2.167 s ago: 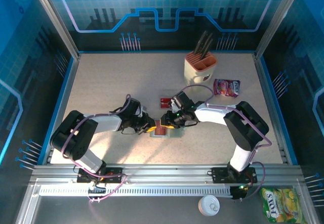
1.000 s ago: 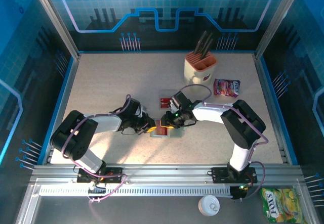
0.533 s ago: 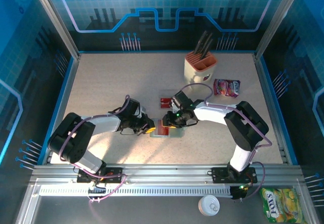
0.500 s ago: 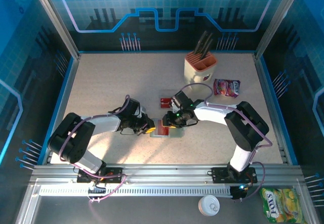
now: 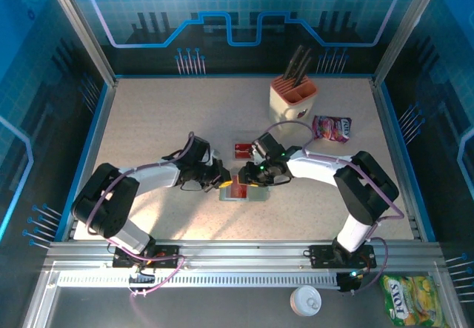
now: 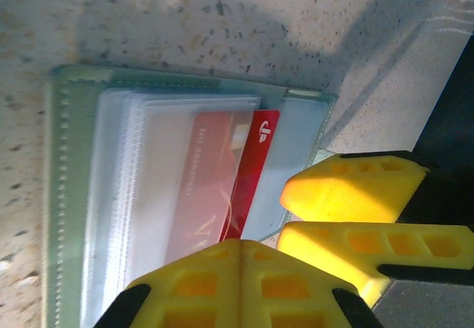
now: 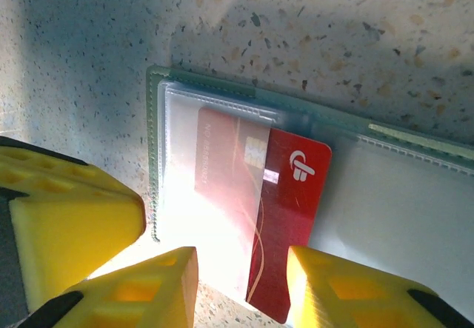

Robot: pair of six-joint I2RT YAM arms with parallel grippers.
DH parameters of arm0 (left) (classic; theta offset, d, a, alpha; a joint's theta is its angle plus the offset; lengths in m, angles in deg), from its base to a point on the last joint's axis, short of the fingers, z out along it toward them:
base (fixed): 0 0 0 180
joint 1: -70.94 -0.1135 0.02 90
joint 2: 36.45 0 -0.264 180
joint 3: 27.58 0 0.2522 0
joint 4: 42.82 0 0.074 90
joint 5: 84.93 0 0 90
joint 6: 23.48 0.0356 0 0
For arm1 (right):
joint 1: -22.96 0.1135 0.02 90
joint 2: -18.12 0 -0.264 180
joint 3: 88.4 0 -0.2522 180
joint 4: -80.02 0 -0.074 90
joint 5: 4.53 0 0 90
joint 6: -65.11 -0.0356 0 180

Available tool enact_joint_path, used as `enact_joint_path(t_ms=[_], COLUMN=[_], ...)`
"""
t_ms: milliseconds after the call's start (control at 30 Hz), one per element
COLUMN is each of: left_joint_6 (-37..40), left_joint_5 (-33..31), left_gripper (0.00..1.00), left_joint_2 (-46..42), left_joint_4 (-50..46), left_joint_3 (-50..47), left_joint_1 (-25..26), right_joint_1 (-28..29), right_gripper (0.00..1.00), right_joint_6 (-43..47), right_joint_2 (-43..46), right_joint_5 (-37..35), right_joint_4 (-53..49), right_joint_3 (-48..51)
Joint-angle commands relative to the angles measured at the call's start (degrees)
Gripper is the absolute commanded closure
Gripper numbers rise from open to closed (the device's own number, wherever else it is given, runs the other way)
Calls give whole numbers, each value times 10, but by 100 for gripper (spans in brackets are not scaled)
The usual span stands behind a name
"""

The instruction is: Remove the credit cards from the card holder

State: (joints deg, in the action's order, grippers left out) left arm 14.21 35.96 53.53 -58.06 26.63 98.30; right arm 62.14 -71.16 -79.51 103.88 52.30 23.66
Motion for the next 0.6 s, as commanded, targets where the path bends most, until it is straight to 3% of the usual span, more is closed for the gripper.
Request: enact_joint_path(t_ms=[0,567], left_joint_6=[25,38], left_joint_5=[-11,-33], left_gripper=[99,100], left_joint_2=[21,48], left_joint_4=[-39,-61], left_joint_3=[17,14], left_joint_1=[11,17], right_joint_1=[-7,-10], right_gripper=[62,61], right_joint_6=[-2,-21], right_joint_2=[15,-15], right_joint_5=[4,33], right_joint_4=[8,53], right_joint_3=[16,31])
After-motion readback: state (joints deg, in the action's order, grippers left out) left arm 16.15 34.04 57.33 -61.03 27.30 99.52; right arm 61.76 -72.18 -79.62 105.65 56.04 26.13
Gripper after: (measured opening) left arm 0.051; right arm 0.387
